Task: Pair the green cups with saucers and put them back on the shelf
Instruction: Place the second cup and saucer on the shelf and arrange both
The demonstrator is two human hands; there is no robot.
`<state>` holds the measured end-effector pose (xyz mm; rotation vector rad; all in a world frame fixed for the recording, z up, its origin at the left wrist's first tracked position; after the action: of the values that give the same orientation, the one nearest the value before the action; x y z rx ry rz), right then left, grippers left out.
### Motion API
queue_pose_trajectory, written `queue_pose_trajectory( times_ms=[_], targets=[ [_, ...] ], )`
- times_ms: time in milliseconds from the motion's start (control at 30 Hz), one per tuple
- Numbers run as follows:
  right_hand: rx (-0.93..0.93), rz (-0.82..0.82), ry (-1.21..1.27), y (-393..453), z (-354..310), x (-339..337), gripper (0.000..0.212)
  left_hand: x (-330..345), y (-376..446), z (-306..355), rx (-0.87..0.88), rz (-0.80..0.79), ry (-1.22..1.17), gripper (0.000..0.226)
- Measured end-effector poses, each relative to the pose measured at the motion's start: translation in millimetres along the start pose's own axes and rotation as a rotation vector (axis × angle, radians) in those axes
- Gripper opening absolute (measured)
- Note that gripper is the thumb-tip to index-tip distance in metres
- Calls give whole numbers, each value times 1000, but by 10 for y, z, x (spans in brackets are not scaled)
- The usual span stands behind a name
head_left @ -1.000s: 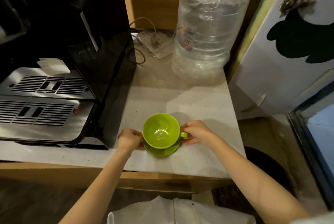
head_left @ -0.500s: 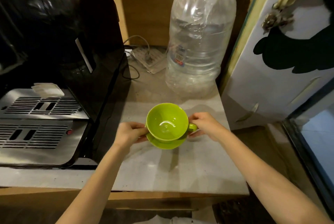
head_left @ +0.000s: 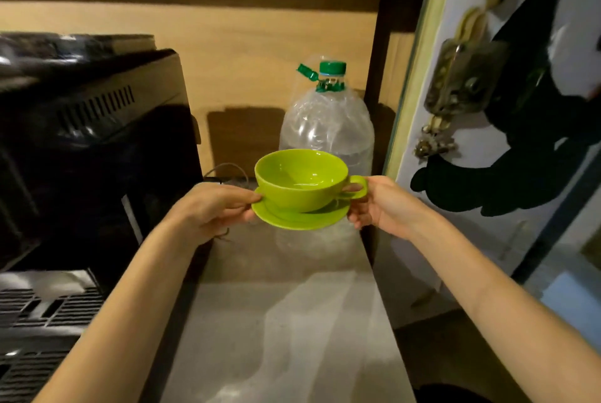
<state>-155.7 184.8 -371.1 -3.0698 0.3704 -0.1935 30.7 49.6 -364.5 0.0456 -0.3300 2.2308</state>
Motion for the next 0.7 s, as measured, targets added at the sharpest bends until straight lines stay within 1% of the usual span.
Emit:
queue_pose_trajectory(
  times_ms=[100,167,233,333,433,533,700],
  targets=[
    [-53,58,26,23,-367,-42,25,69,29,376,39,7,-35,7],
    [-80,111,43,38,-608,-72,23,129,50,622,89,-5,-72,1],
    [-106,162,62,46,-835,-107,25,212,66,846,139,-33,-106,2],
    [-159,219,91,54,-1136,-168,32,327,69,1162,206,-70,-136,9],
    [-198,259,85,53,-1434,-203,28,404,66,1437,235,-113,-136,10],
    [-236,276,87,47,-1760,-220,23,465,53,1699,268,-115,-138,11],
    [-312,283,69,83,-2277,-189,21,561,-8,2151,318,-157,-141,10]
  ],
)
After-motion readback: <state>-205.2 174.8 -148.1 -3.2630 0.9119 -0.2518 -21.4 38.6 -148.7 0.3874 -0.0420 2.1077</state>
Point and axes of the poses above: each hand's wrist, its own y-axis towards the middle knuckle, its own x-axis out of the palm, z = x × y, the point moved 5 cm from there along y, towards the middle knuckle, and after that the axes turned 9 degrees about -z, right-handed, at the moved point
